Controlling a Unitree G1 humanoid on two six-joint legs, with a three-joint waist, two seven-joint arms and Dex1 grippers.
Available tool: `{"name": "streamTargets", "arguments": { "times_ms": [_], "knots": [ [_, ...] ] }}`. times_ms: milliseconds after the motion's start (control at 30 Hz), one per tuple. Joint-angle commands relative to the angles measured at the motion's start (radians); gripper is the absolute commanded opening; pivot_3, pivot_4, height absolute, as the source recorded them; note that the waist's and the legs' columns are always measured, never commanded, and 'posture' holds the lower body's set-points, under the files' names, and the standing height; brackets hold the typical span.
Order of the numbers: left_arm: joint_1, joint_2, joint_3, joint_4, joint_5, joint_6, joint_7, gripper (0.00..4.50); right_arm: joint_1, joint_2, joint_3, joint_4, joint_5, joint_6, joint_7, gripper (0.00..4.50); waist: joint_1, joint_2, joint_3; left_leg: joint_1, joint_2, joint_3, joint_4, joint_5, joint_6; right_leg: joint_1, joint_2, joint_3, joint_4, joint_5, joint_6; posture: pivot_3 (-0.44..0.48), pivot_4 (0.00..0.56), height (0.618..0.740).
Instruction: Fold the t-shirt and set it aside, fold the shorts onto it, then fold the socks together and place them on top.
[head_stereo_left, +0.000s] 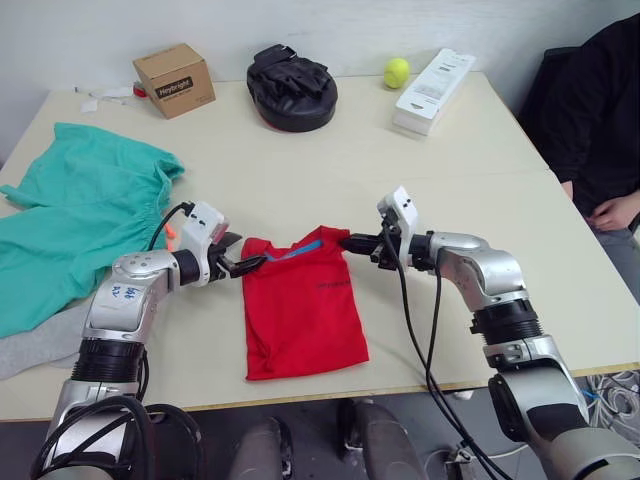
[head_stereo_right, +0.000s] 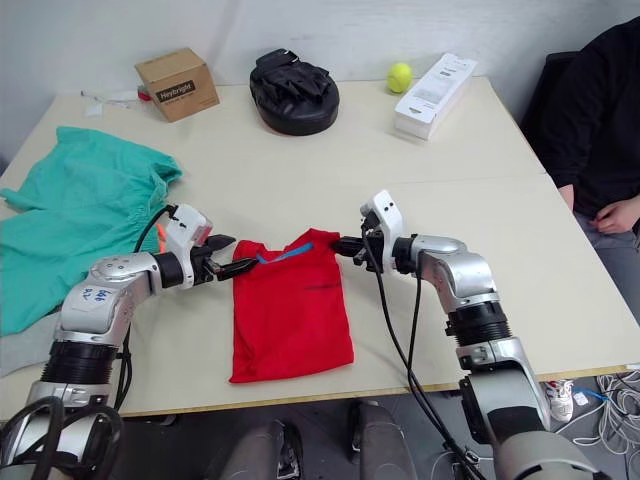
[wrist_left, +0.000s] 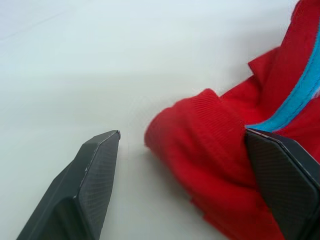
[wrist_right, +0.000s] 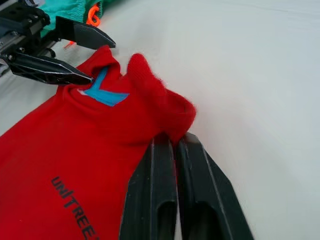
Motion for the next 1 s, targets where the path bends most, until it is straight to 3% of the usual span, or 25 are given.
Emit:
{"name": "streamTargets", "arguments": {
  "times_ms": [33,233,333,467,567,633,900,933,1000],
  "knots": [
    [0.022,0.008,0.067,-0.07,-0.048,0.028,0.008,4.44,0.01,-0.029,-0.044,-0.081,0.025,-0.022,0.023,1.2,0.0,0.0,0.0,0.0,0.0,0.0,0.0,0.0,0.0,0.0,0.0,0.0,0.0,0.0,0.0,0.0,0.15,0.74],
    [0.032,0.018,0.13,-0.148,-0.101,0.058,0.014,4.5,0.02,-0.051,-0.091,-0.109,0.02,-0.076,-0.004,3.42,0.0,0.0,0.0,0.0,0.0,0.0,0.0,0.0,-0.001,0.0,0.0,0.0,0.0,0.0,0.0,0.0,0.15,0.74],
    [0.079,0.072,0.121,-0.266,-0.139,0.035,-0.082,4.5,0.071,-0.09,-0.082,-0.2,0.008,-0.15,0.047,4.37,0.001,0.0,0.0,0.0,0.0,0.0,-0.001,0.0,-0.001,0.0,0.0,0.0,-0.001,0.0,0.0,0.0,0.15,0.74],
    [0.21,0.185,0.022,-0.422,-0.103,-0.052,-0.211,4.5,0.158,-0.115,-0.043,-0.35,0.005,-0.201,0.079,4.48,-0.003,0.0,0.0,0.002,0.0,0.001,-0.009,0.0,-0.002,0.0,0.001,0.0,-0.004,0.0,0.0,0.0,0.15,0.74],
    [0.277,0.197,-0.085,-0.465,-0.047,-0.087,-0.219,4.5,0.235,-0.11,0.042,-0.438,-0.053,-0.291,0.093,3.83,0.001,0.0,0.0,0.003,-0.001,0.001,-0.012,0.002,-0.004,0.0,0.001,0.001,-0.009,0.0,0.0,0.0,0.15,0.74],
    [0.295,0.18,-0.122,-0.465,-0.011,-0.115,-0.194,4.1,0.249,-0.09,0.082,-0.445,-0.085,-0.319,0.072,3.14,0.001,0.0,0.0,0.003,-0.001,0.001,-0.013,0.002,-0.004,0.001,0.001,0.001,-0.009,0.0,0.0,0.0,0.15,0.74],
    [0.314,0.158,-0.2,-0.397,0.089,-0.172,-0.156,1.59,0.208,0.045,0.212,-0.334,-0.192,-0.375,-0.003,0.26,-0.001,0.0,0.0,0.004,-0.001,0.0,-0.013,0.005,-0.003,0.001,0.001,0.001,-0.008,0.002,-0.002,0.0,0.15,0.74],
    [0.315,0.152,-0.196,-0.391,0.089,-0.173,-0.151,1.22,0.201,0.064,0.221,-0.311,-0.201,-0.381,-0.01,0.0,-0.001,0.0,0.0,0.004,-0.001,0.0,-0.013,0.005,-0.003,0.001,0.001,0.001,-0.008,0.002,-0.002,0.0,0.15,0.74],
    [0.315,0.144,-0.191,-0.376,0.093,-0.171,-0.138,0.59,0.188,0.088,0.251,-0.248,-0.249,-0.423,-0.024,0.0,0.0,0.0,0.0,0.004,0.0,0.0,-0.013,0.005,-0.003,0.001,0.001,0.0,-0.008,0.002,-0.002,0.0,0.15,0.74]
  ]
}}
